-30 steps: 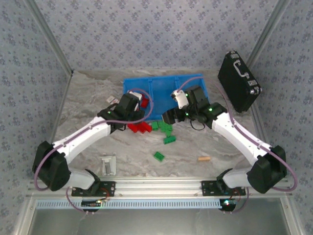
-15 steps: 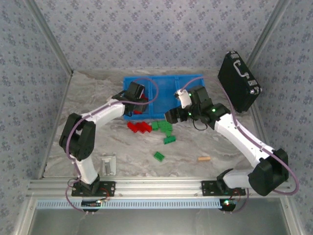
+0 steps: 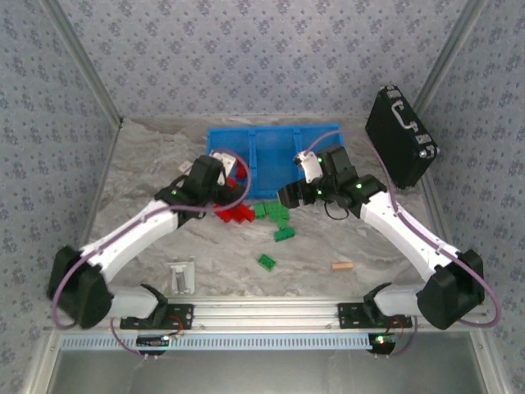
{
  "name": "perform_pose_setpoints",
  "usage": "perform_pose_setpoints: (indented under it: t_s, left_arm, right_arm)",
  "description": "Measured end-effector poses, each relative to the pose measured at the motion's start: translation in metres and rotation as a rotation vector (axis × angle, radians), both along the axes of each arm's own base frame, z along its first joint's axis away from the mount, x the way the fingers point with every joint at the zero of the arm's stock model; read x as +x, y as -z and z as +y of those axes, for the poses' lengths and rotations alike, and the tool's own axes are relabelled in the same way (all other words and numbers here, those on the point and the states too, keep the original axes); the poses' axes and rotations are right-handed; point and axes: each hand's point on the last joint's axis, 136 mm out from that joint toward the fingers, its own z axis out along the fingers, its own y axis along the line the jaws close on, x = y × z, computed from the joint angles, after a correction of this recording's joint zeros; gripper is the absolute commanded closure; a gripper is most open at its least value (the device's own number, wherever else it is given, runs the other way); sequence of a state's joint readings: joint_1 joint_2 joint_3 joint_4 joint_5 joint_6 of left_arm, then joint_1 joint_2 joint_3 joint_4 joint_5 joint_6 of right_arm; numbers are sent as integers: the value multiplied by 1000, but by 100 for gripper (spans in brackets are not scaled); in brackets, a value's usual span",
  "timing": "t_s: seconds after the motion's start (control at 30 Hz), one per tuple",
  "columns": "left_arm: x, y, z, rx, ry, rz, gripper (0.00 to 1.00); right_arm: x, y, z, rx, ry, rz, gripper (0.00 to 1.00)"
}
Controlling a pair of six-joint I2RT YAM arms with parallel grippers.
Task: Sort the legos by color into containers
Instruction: Pick up the lego from the center of the table.
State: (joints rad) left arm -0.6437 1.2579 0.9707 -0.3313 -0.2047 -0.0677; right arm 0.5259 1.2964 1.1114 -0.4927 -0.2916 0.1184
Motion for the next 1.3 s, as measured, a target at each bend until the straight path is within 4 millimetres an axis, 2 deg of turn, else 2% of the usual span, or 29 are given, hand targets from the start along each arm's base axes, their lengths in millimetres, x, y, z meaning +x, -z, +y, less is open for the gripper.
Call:
perform_pose_setpoints:
  t_s: [0.07, 0.13, 0.33, 0.47, 0.67, 0.93, 1.13, 1.3]
  left_arm:
    - [-16, 2, 7, -7, 20, -10, 0]
    - [-28, 13, 14, -1, 29, 3, 0]
    - [-47, 65, 29, 60, 14, 95, 0]
    - [-54, 86, 37, 88, -3, 128, 0]
    - [-48, 102, 33, 87, -16, 148, 0]
    - [-38, 141, 28, 138, -44, 236, 1]
    - [-18, 150, 38, 125, -120, 269, 0]
    - [-5, 152, 32, 108, -121, 266, 1]
  right_arm:
    - [-1, 0, 2, 3, -2, -1, 13]
    - [-2, 0, 4, 2, -8, 0, 13]
    - [4, -6, 6, -12, 2, -16, 13]
    - [13, -15, 9, -11, 12, -35, 13]
    - [24, -13, 16, -22, 9, -29, 13]
    - [33, 0, 14, -41, 19, -1, 14]
    - [40, 0, 4, -38, 43, -1, 14]
    - [42, 0, 1, -36, 48, 0, 14]
